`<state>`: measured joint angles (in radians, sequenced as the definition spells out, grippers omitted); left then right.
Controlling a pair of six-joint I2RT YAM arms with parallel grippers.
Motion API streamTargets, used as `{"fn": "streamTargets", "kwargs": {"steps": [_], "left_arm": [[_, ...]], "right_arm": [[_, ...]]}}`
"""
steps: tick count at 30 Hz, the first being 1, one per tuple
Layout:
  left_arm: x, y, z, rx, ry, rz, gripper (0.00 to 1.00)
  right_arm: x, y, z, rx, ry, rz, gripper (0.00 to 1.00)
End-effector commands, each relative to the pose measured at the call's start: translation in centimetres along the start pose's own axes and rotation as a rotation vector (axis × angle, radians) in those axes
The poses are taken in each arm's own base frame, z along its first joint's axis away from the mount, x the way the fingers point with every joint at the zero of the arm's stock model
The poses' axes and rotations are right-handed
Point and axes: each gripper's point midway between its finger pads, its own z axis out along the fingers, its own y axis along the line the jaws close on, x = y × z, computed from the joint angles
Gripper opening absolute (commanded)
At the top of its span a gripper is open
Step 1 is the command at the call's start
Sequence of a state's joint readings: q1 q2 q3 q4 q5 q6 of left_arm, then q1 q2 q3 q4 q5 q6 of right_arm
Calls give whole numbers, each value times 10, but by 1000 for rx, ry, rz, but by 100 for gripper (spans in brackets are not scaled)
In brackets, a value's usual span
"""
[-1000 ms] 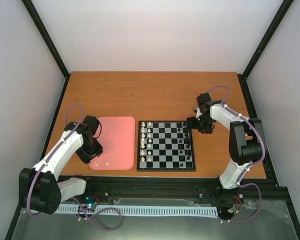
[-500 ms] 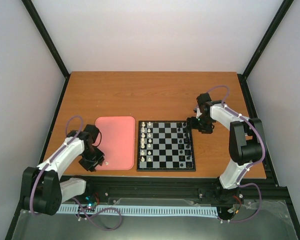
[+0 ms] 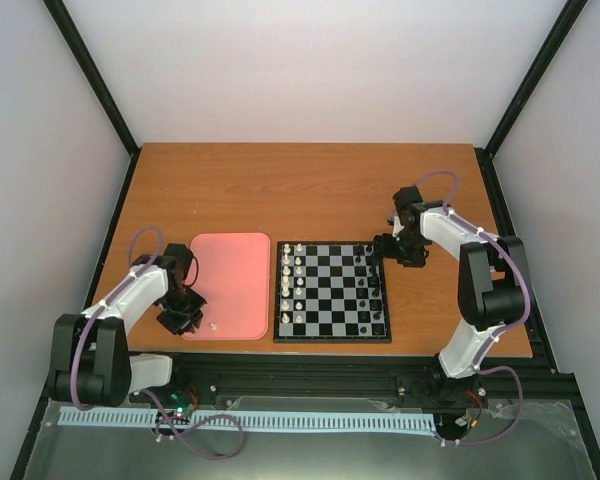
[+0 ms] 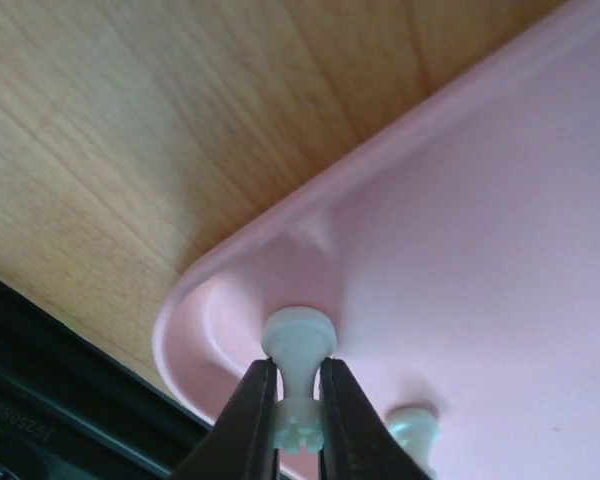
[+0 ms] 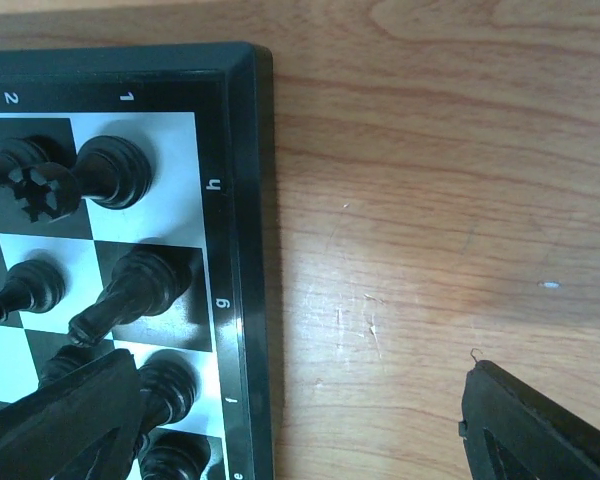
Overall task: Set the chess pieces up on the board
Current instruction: Pick up the chess piece from the storage box, then place the chess piece on the chessboard.
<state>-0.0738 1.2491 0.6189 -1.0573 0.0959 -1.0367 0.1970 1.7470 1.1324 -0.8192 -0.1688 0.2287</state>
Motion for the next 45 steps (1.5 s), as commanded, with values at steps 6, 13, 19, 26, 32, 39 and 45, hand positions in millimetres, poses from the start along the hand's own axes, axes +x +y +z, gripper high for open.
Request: {"fn": "streamTargets", "kwargs": {"steps": [6,13,19,26,32,39,45], "left_arm": [[-13,-19,-42,75,-73,60,1],[0,-63,-112,242,-90,308,2],[103,-110,-113,215,51,811,2],[172,-113,-89,112,73,1188,4],[193,-105,-84,109,105,1289,5],[204,-101,-65,63,124,1345,5],[203,-105,-47,31,125,1363,6]], "right_arm": [[-6,3,-6,7,-22,-10,100],[-8,3,-2,6,-16,-11,100],[-11,5,-2,-3,-14,-8,100],[-9,4,-1,1,-11,-10,100],[-6,3,2,1,-6,-7,100],[-4,2,3,5,-3,-9,100],[0,1,6,4,3,-5,100]]}}
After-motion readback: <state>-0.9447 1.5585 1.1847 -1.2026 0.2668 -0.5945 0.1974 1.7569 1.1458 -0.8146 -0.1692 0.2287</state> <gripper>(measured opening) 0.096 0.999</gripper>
